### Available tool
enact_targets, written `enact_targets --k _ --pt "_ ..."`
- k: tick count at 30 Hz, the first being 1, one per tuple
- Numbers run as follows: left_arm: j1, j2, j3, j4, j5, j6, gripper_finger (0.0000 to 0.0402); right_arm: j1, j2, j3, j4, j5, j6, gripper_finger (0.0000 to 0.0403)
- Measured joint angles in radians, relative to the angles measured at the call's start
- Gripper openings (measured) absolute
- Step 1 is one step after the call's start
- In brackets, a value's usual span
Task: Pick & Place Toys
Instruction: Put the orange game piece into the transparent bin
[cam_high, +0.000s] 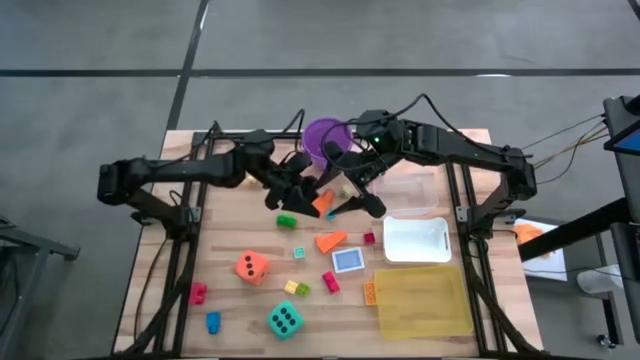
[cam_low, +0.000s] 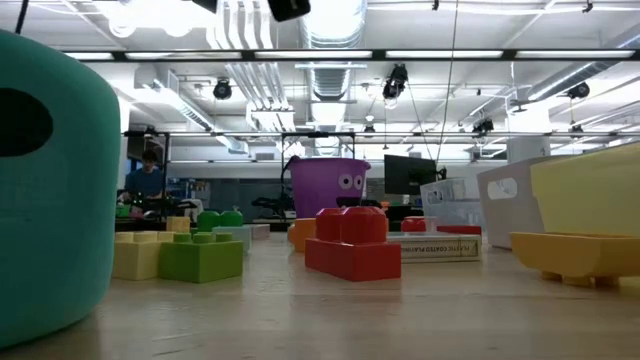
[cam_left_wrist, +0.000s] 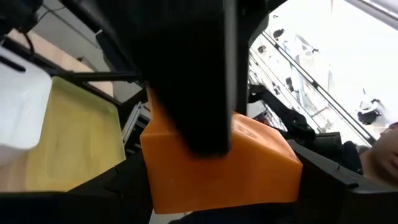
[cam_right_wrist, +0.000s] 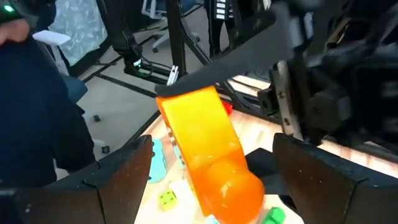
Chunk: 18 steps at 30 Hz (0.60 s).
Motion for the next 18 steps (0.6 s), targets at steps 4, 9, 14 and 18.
enact_targets --k 4,9,14,18 --pt "0.000 0.022 0.047 0.000 0.028 0.017 0.0281 0.003 0.000 0.000 0.002 0.024 -0.017 0.0327" --pt "0.003 0.028 0.063 0.001 0.029 0.024 0.0281 0.007 -0.001 0.000 -0.002 0.027 -0.042 0.0327" --pt "0.004 0.028 0.058 0.002 0.029 0.023 0.0281 0.012 0.000 0.000 -0.002 0.027 -0.069 0.0322" --pt "0.005 0.028 0.058 0.008 0.029 0.024 0.0281 0.012 0.000 0.000 -0.002 0.026 -0.075 0.0283"
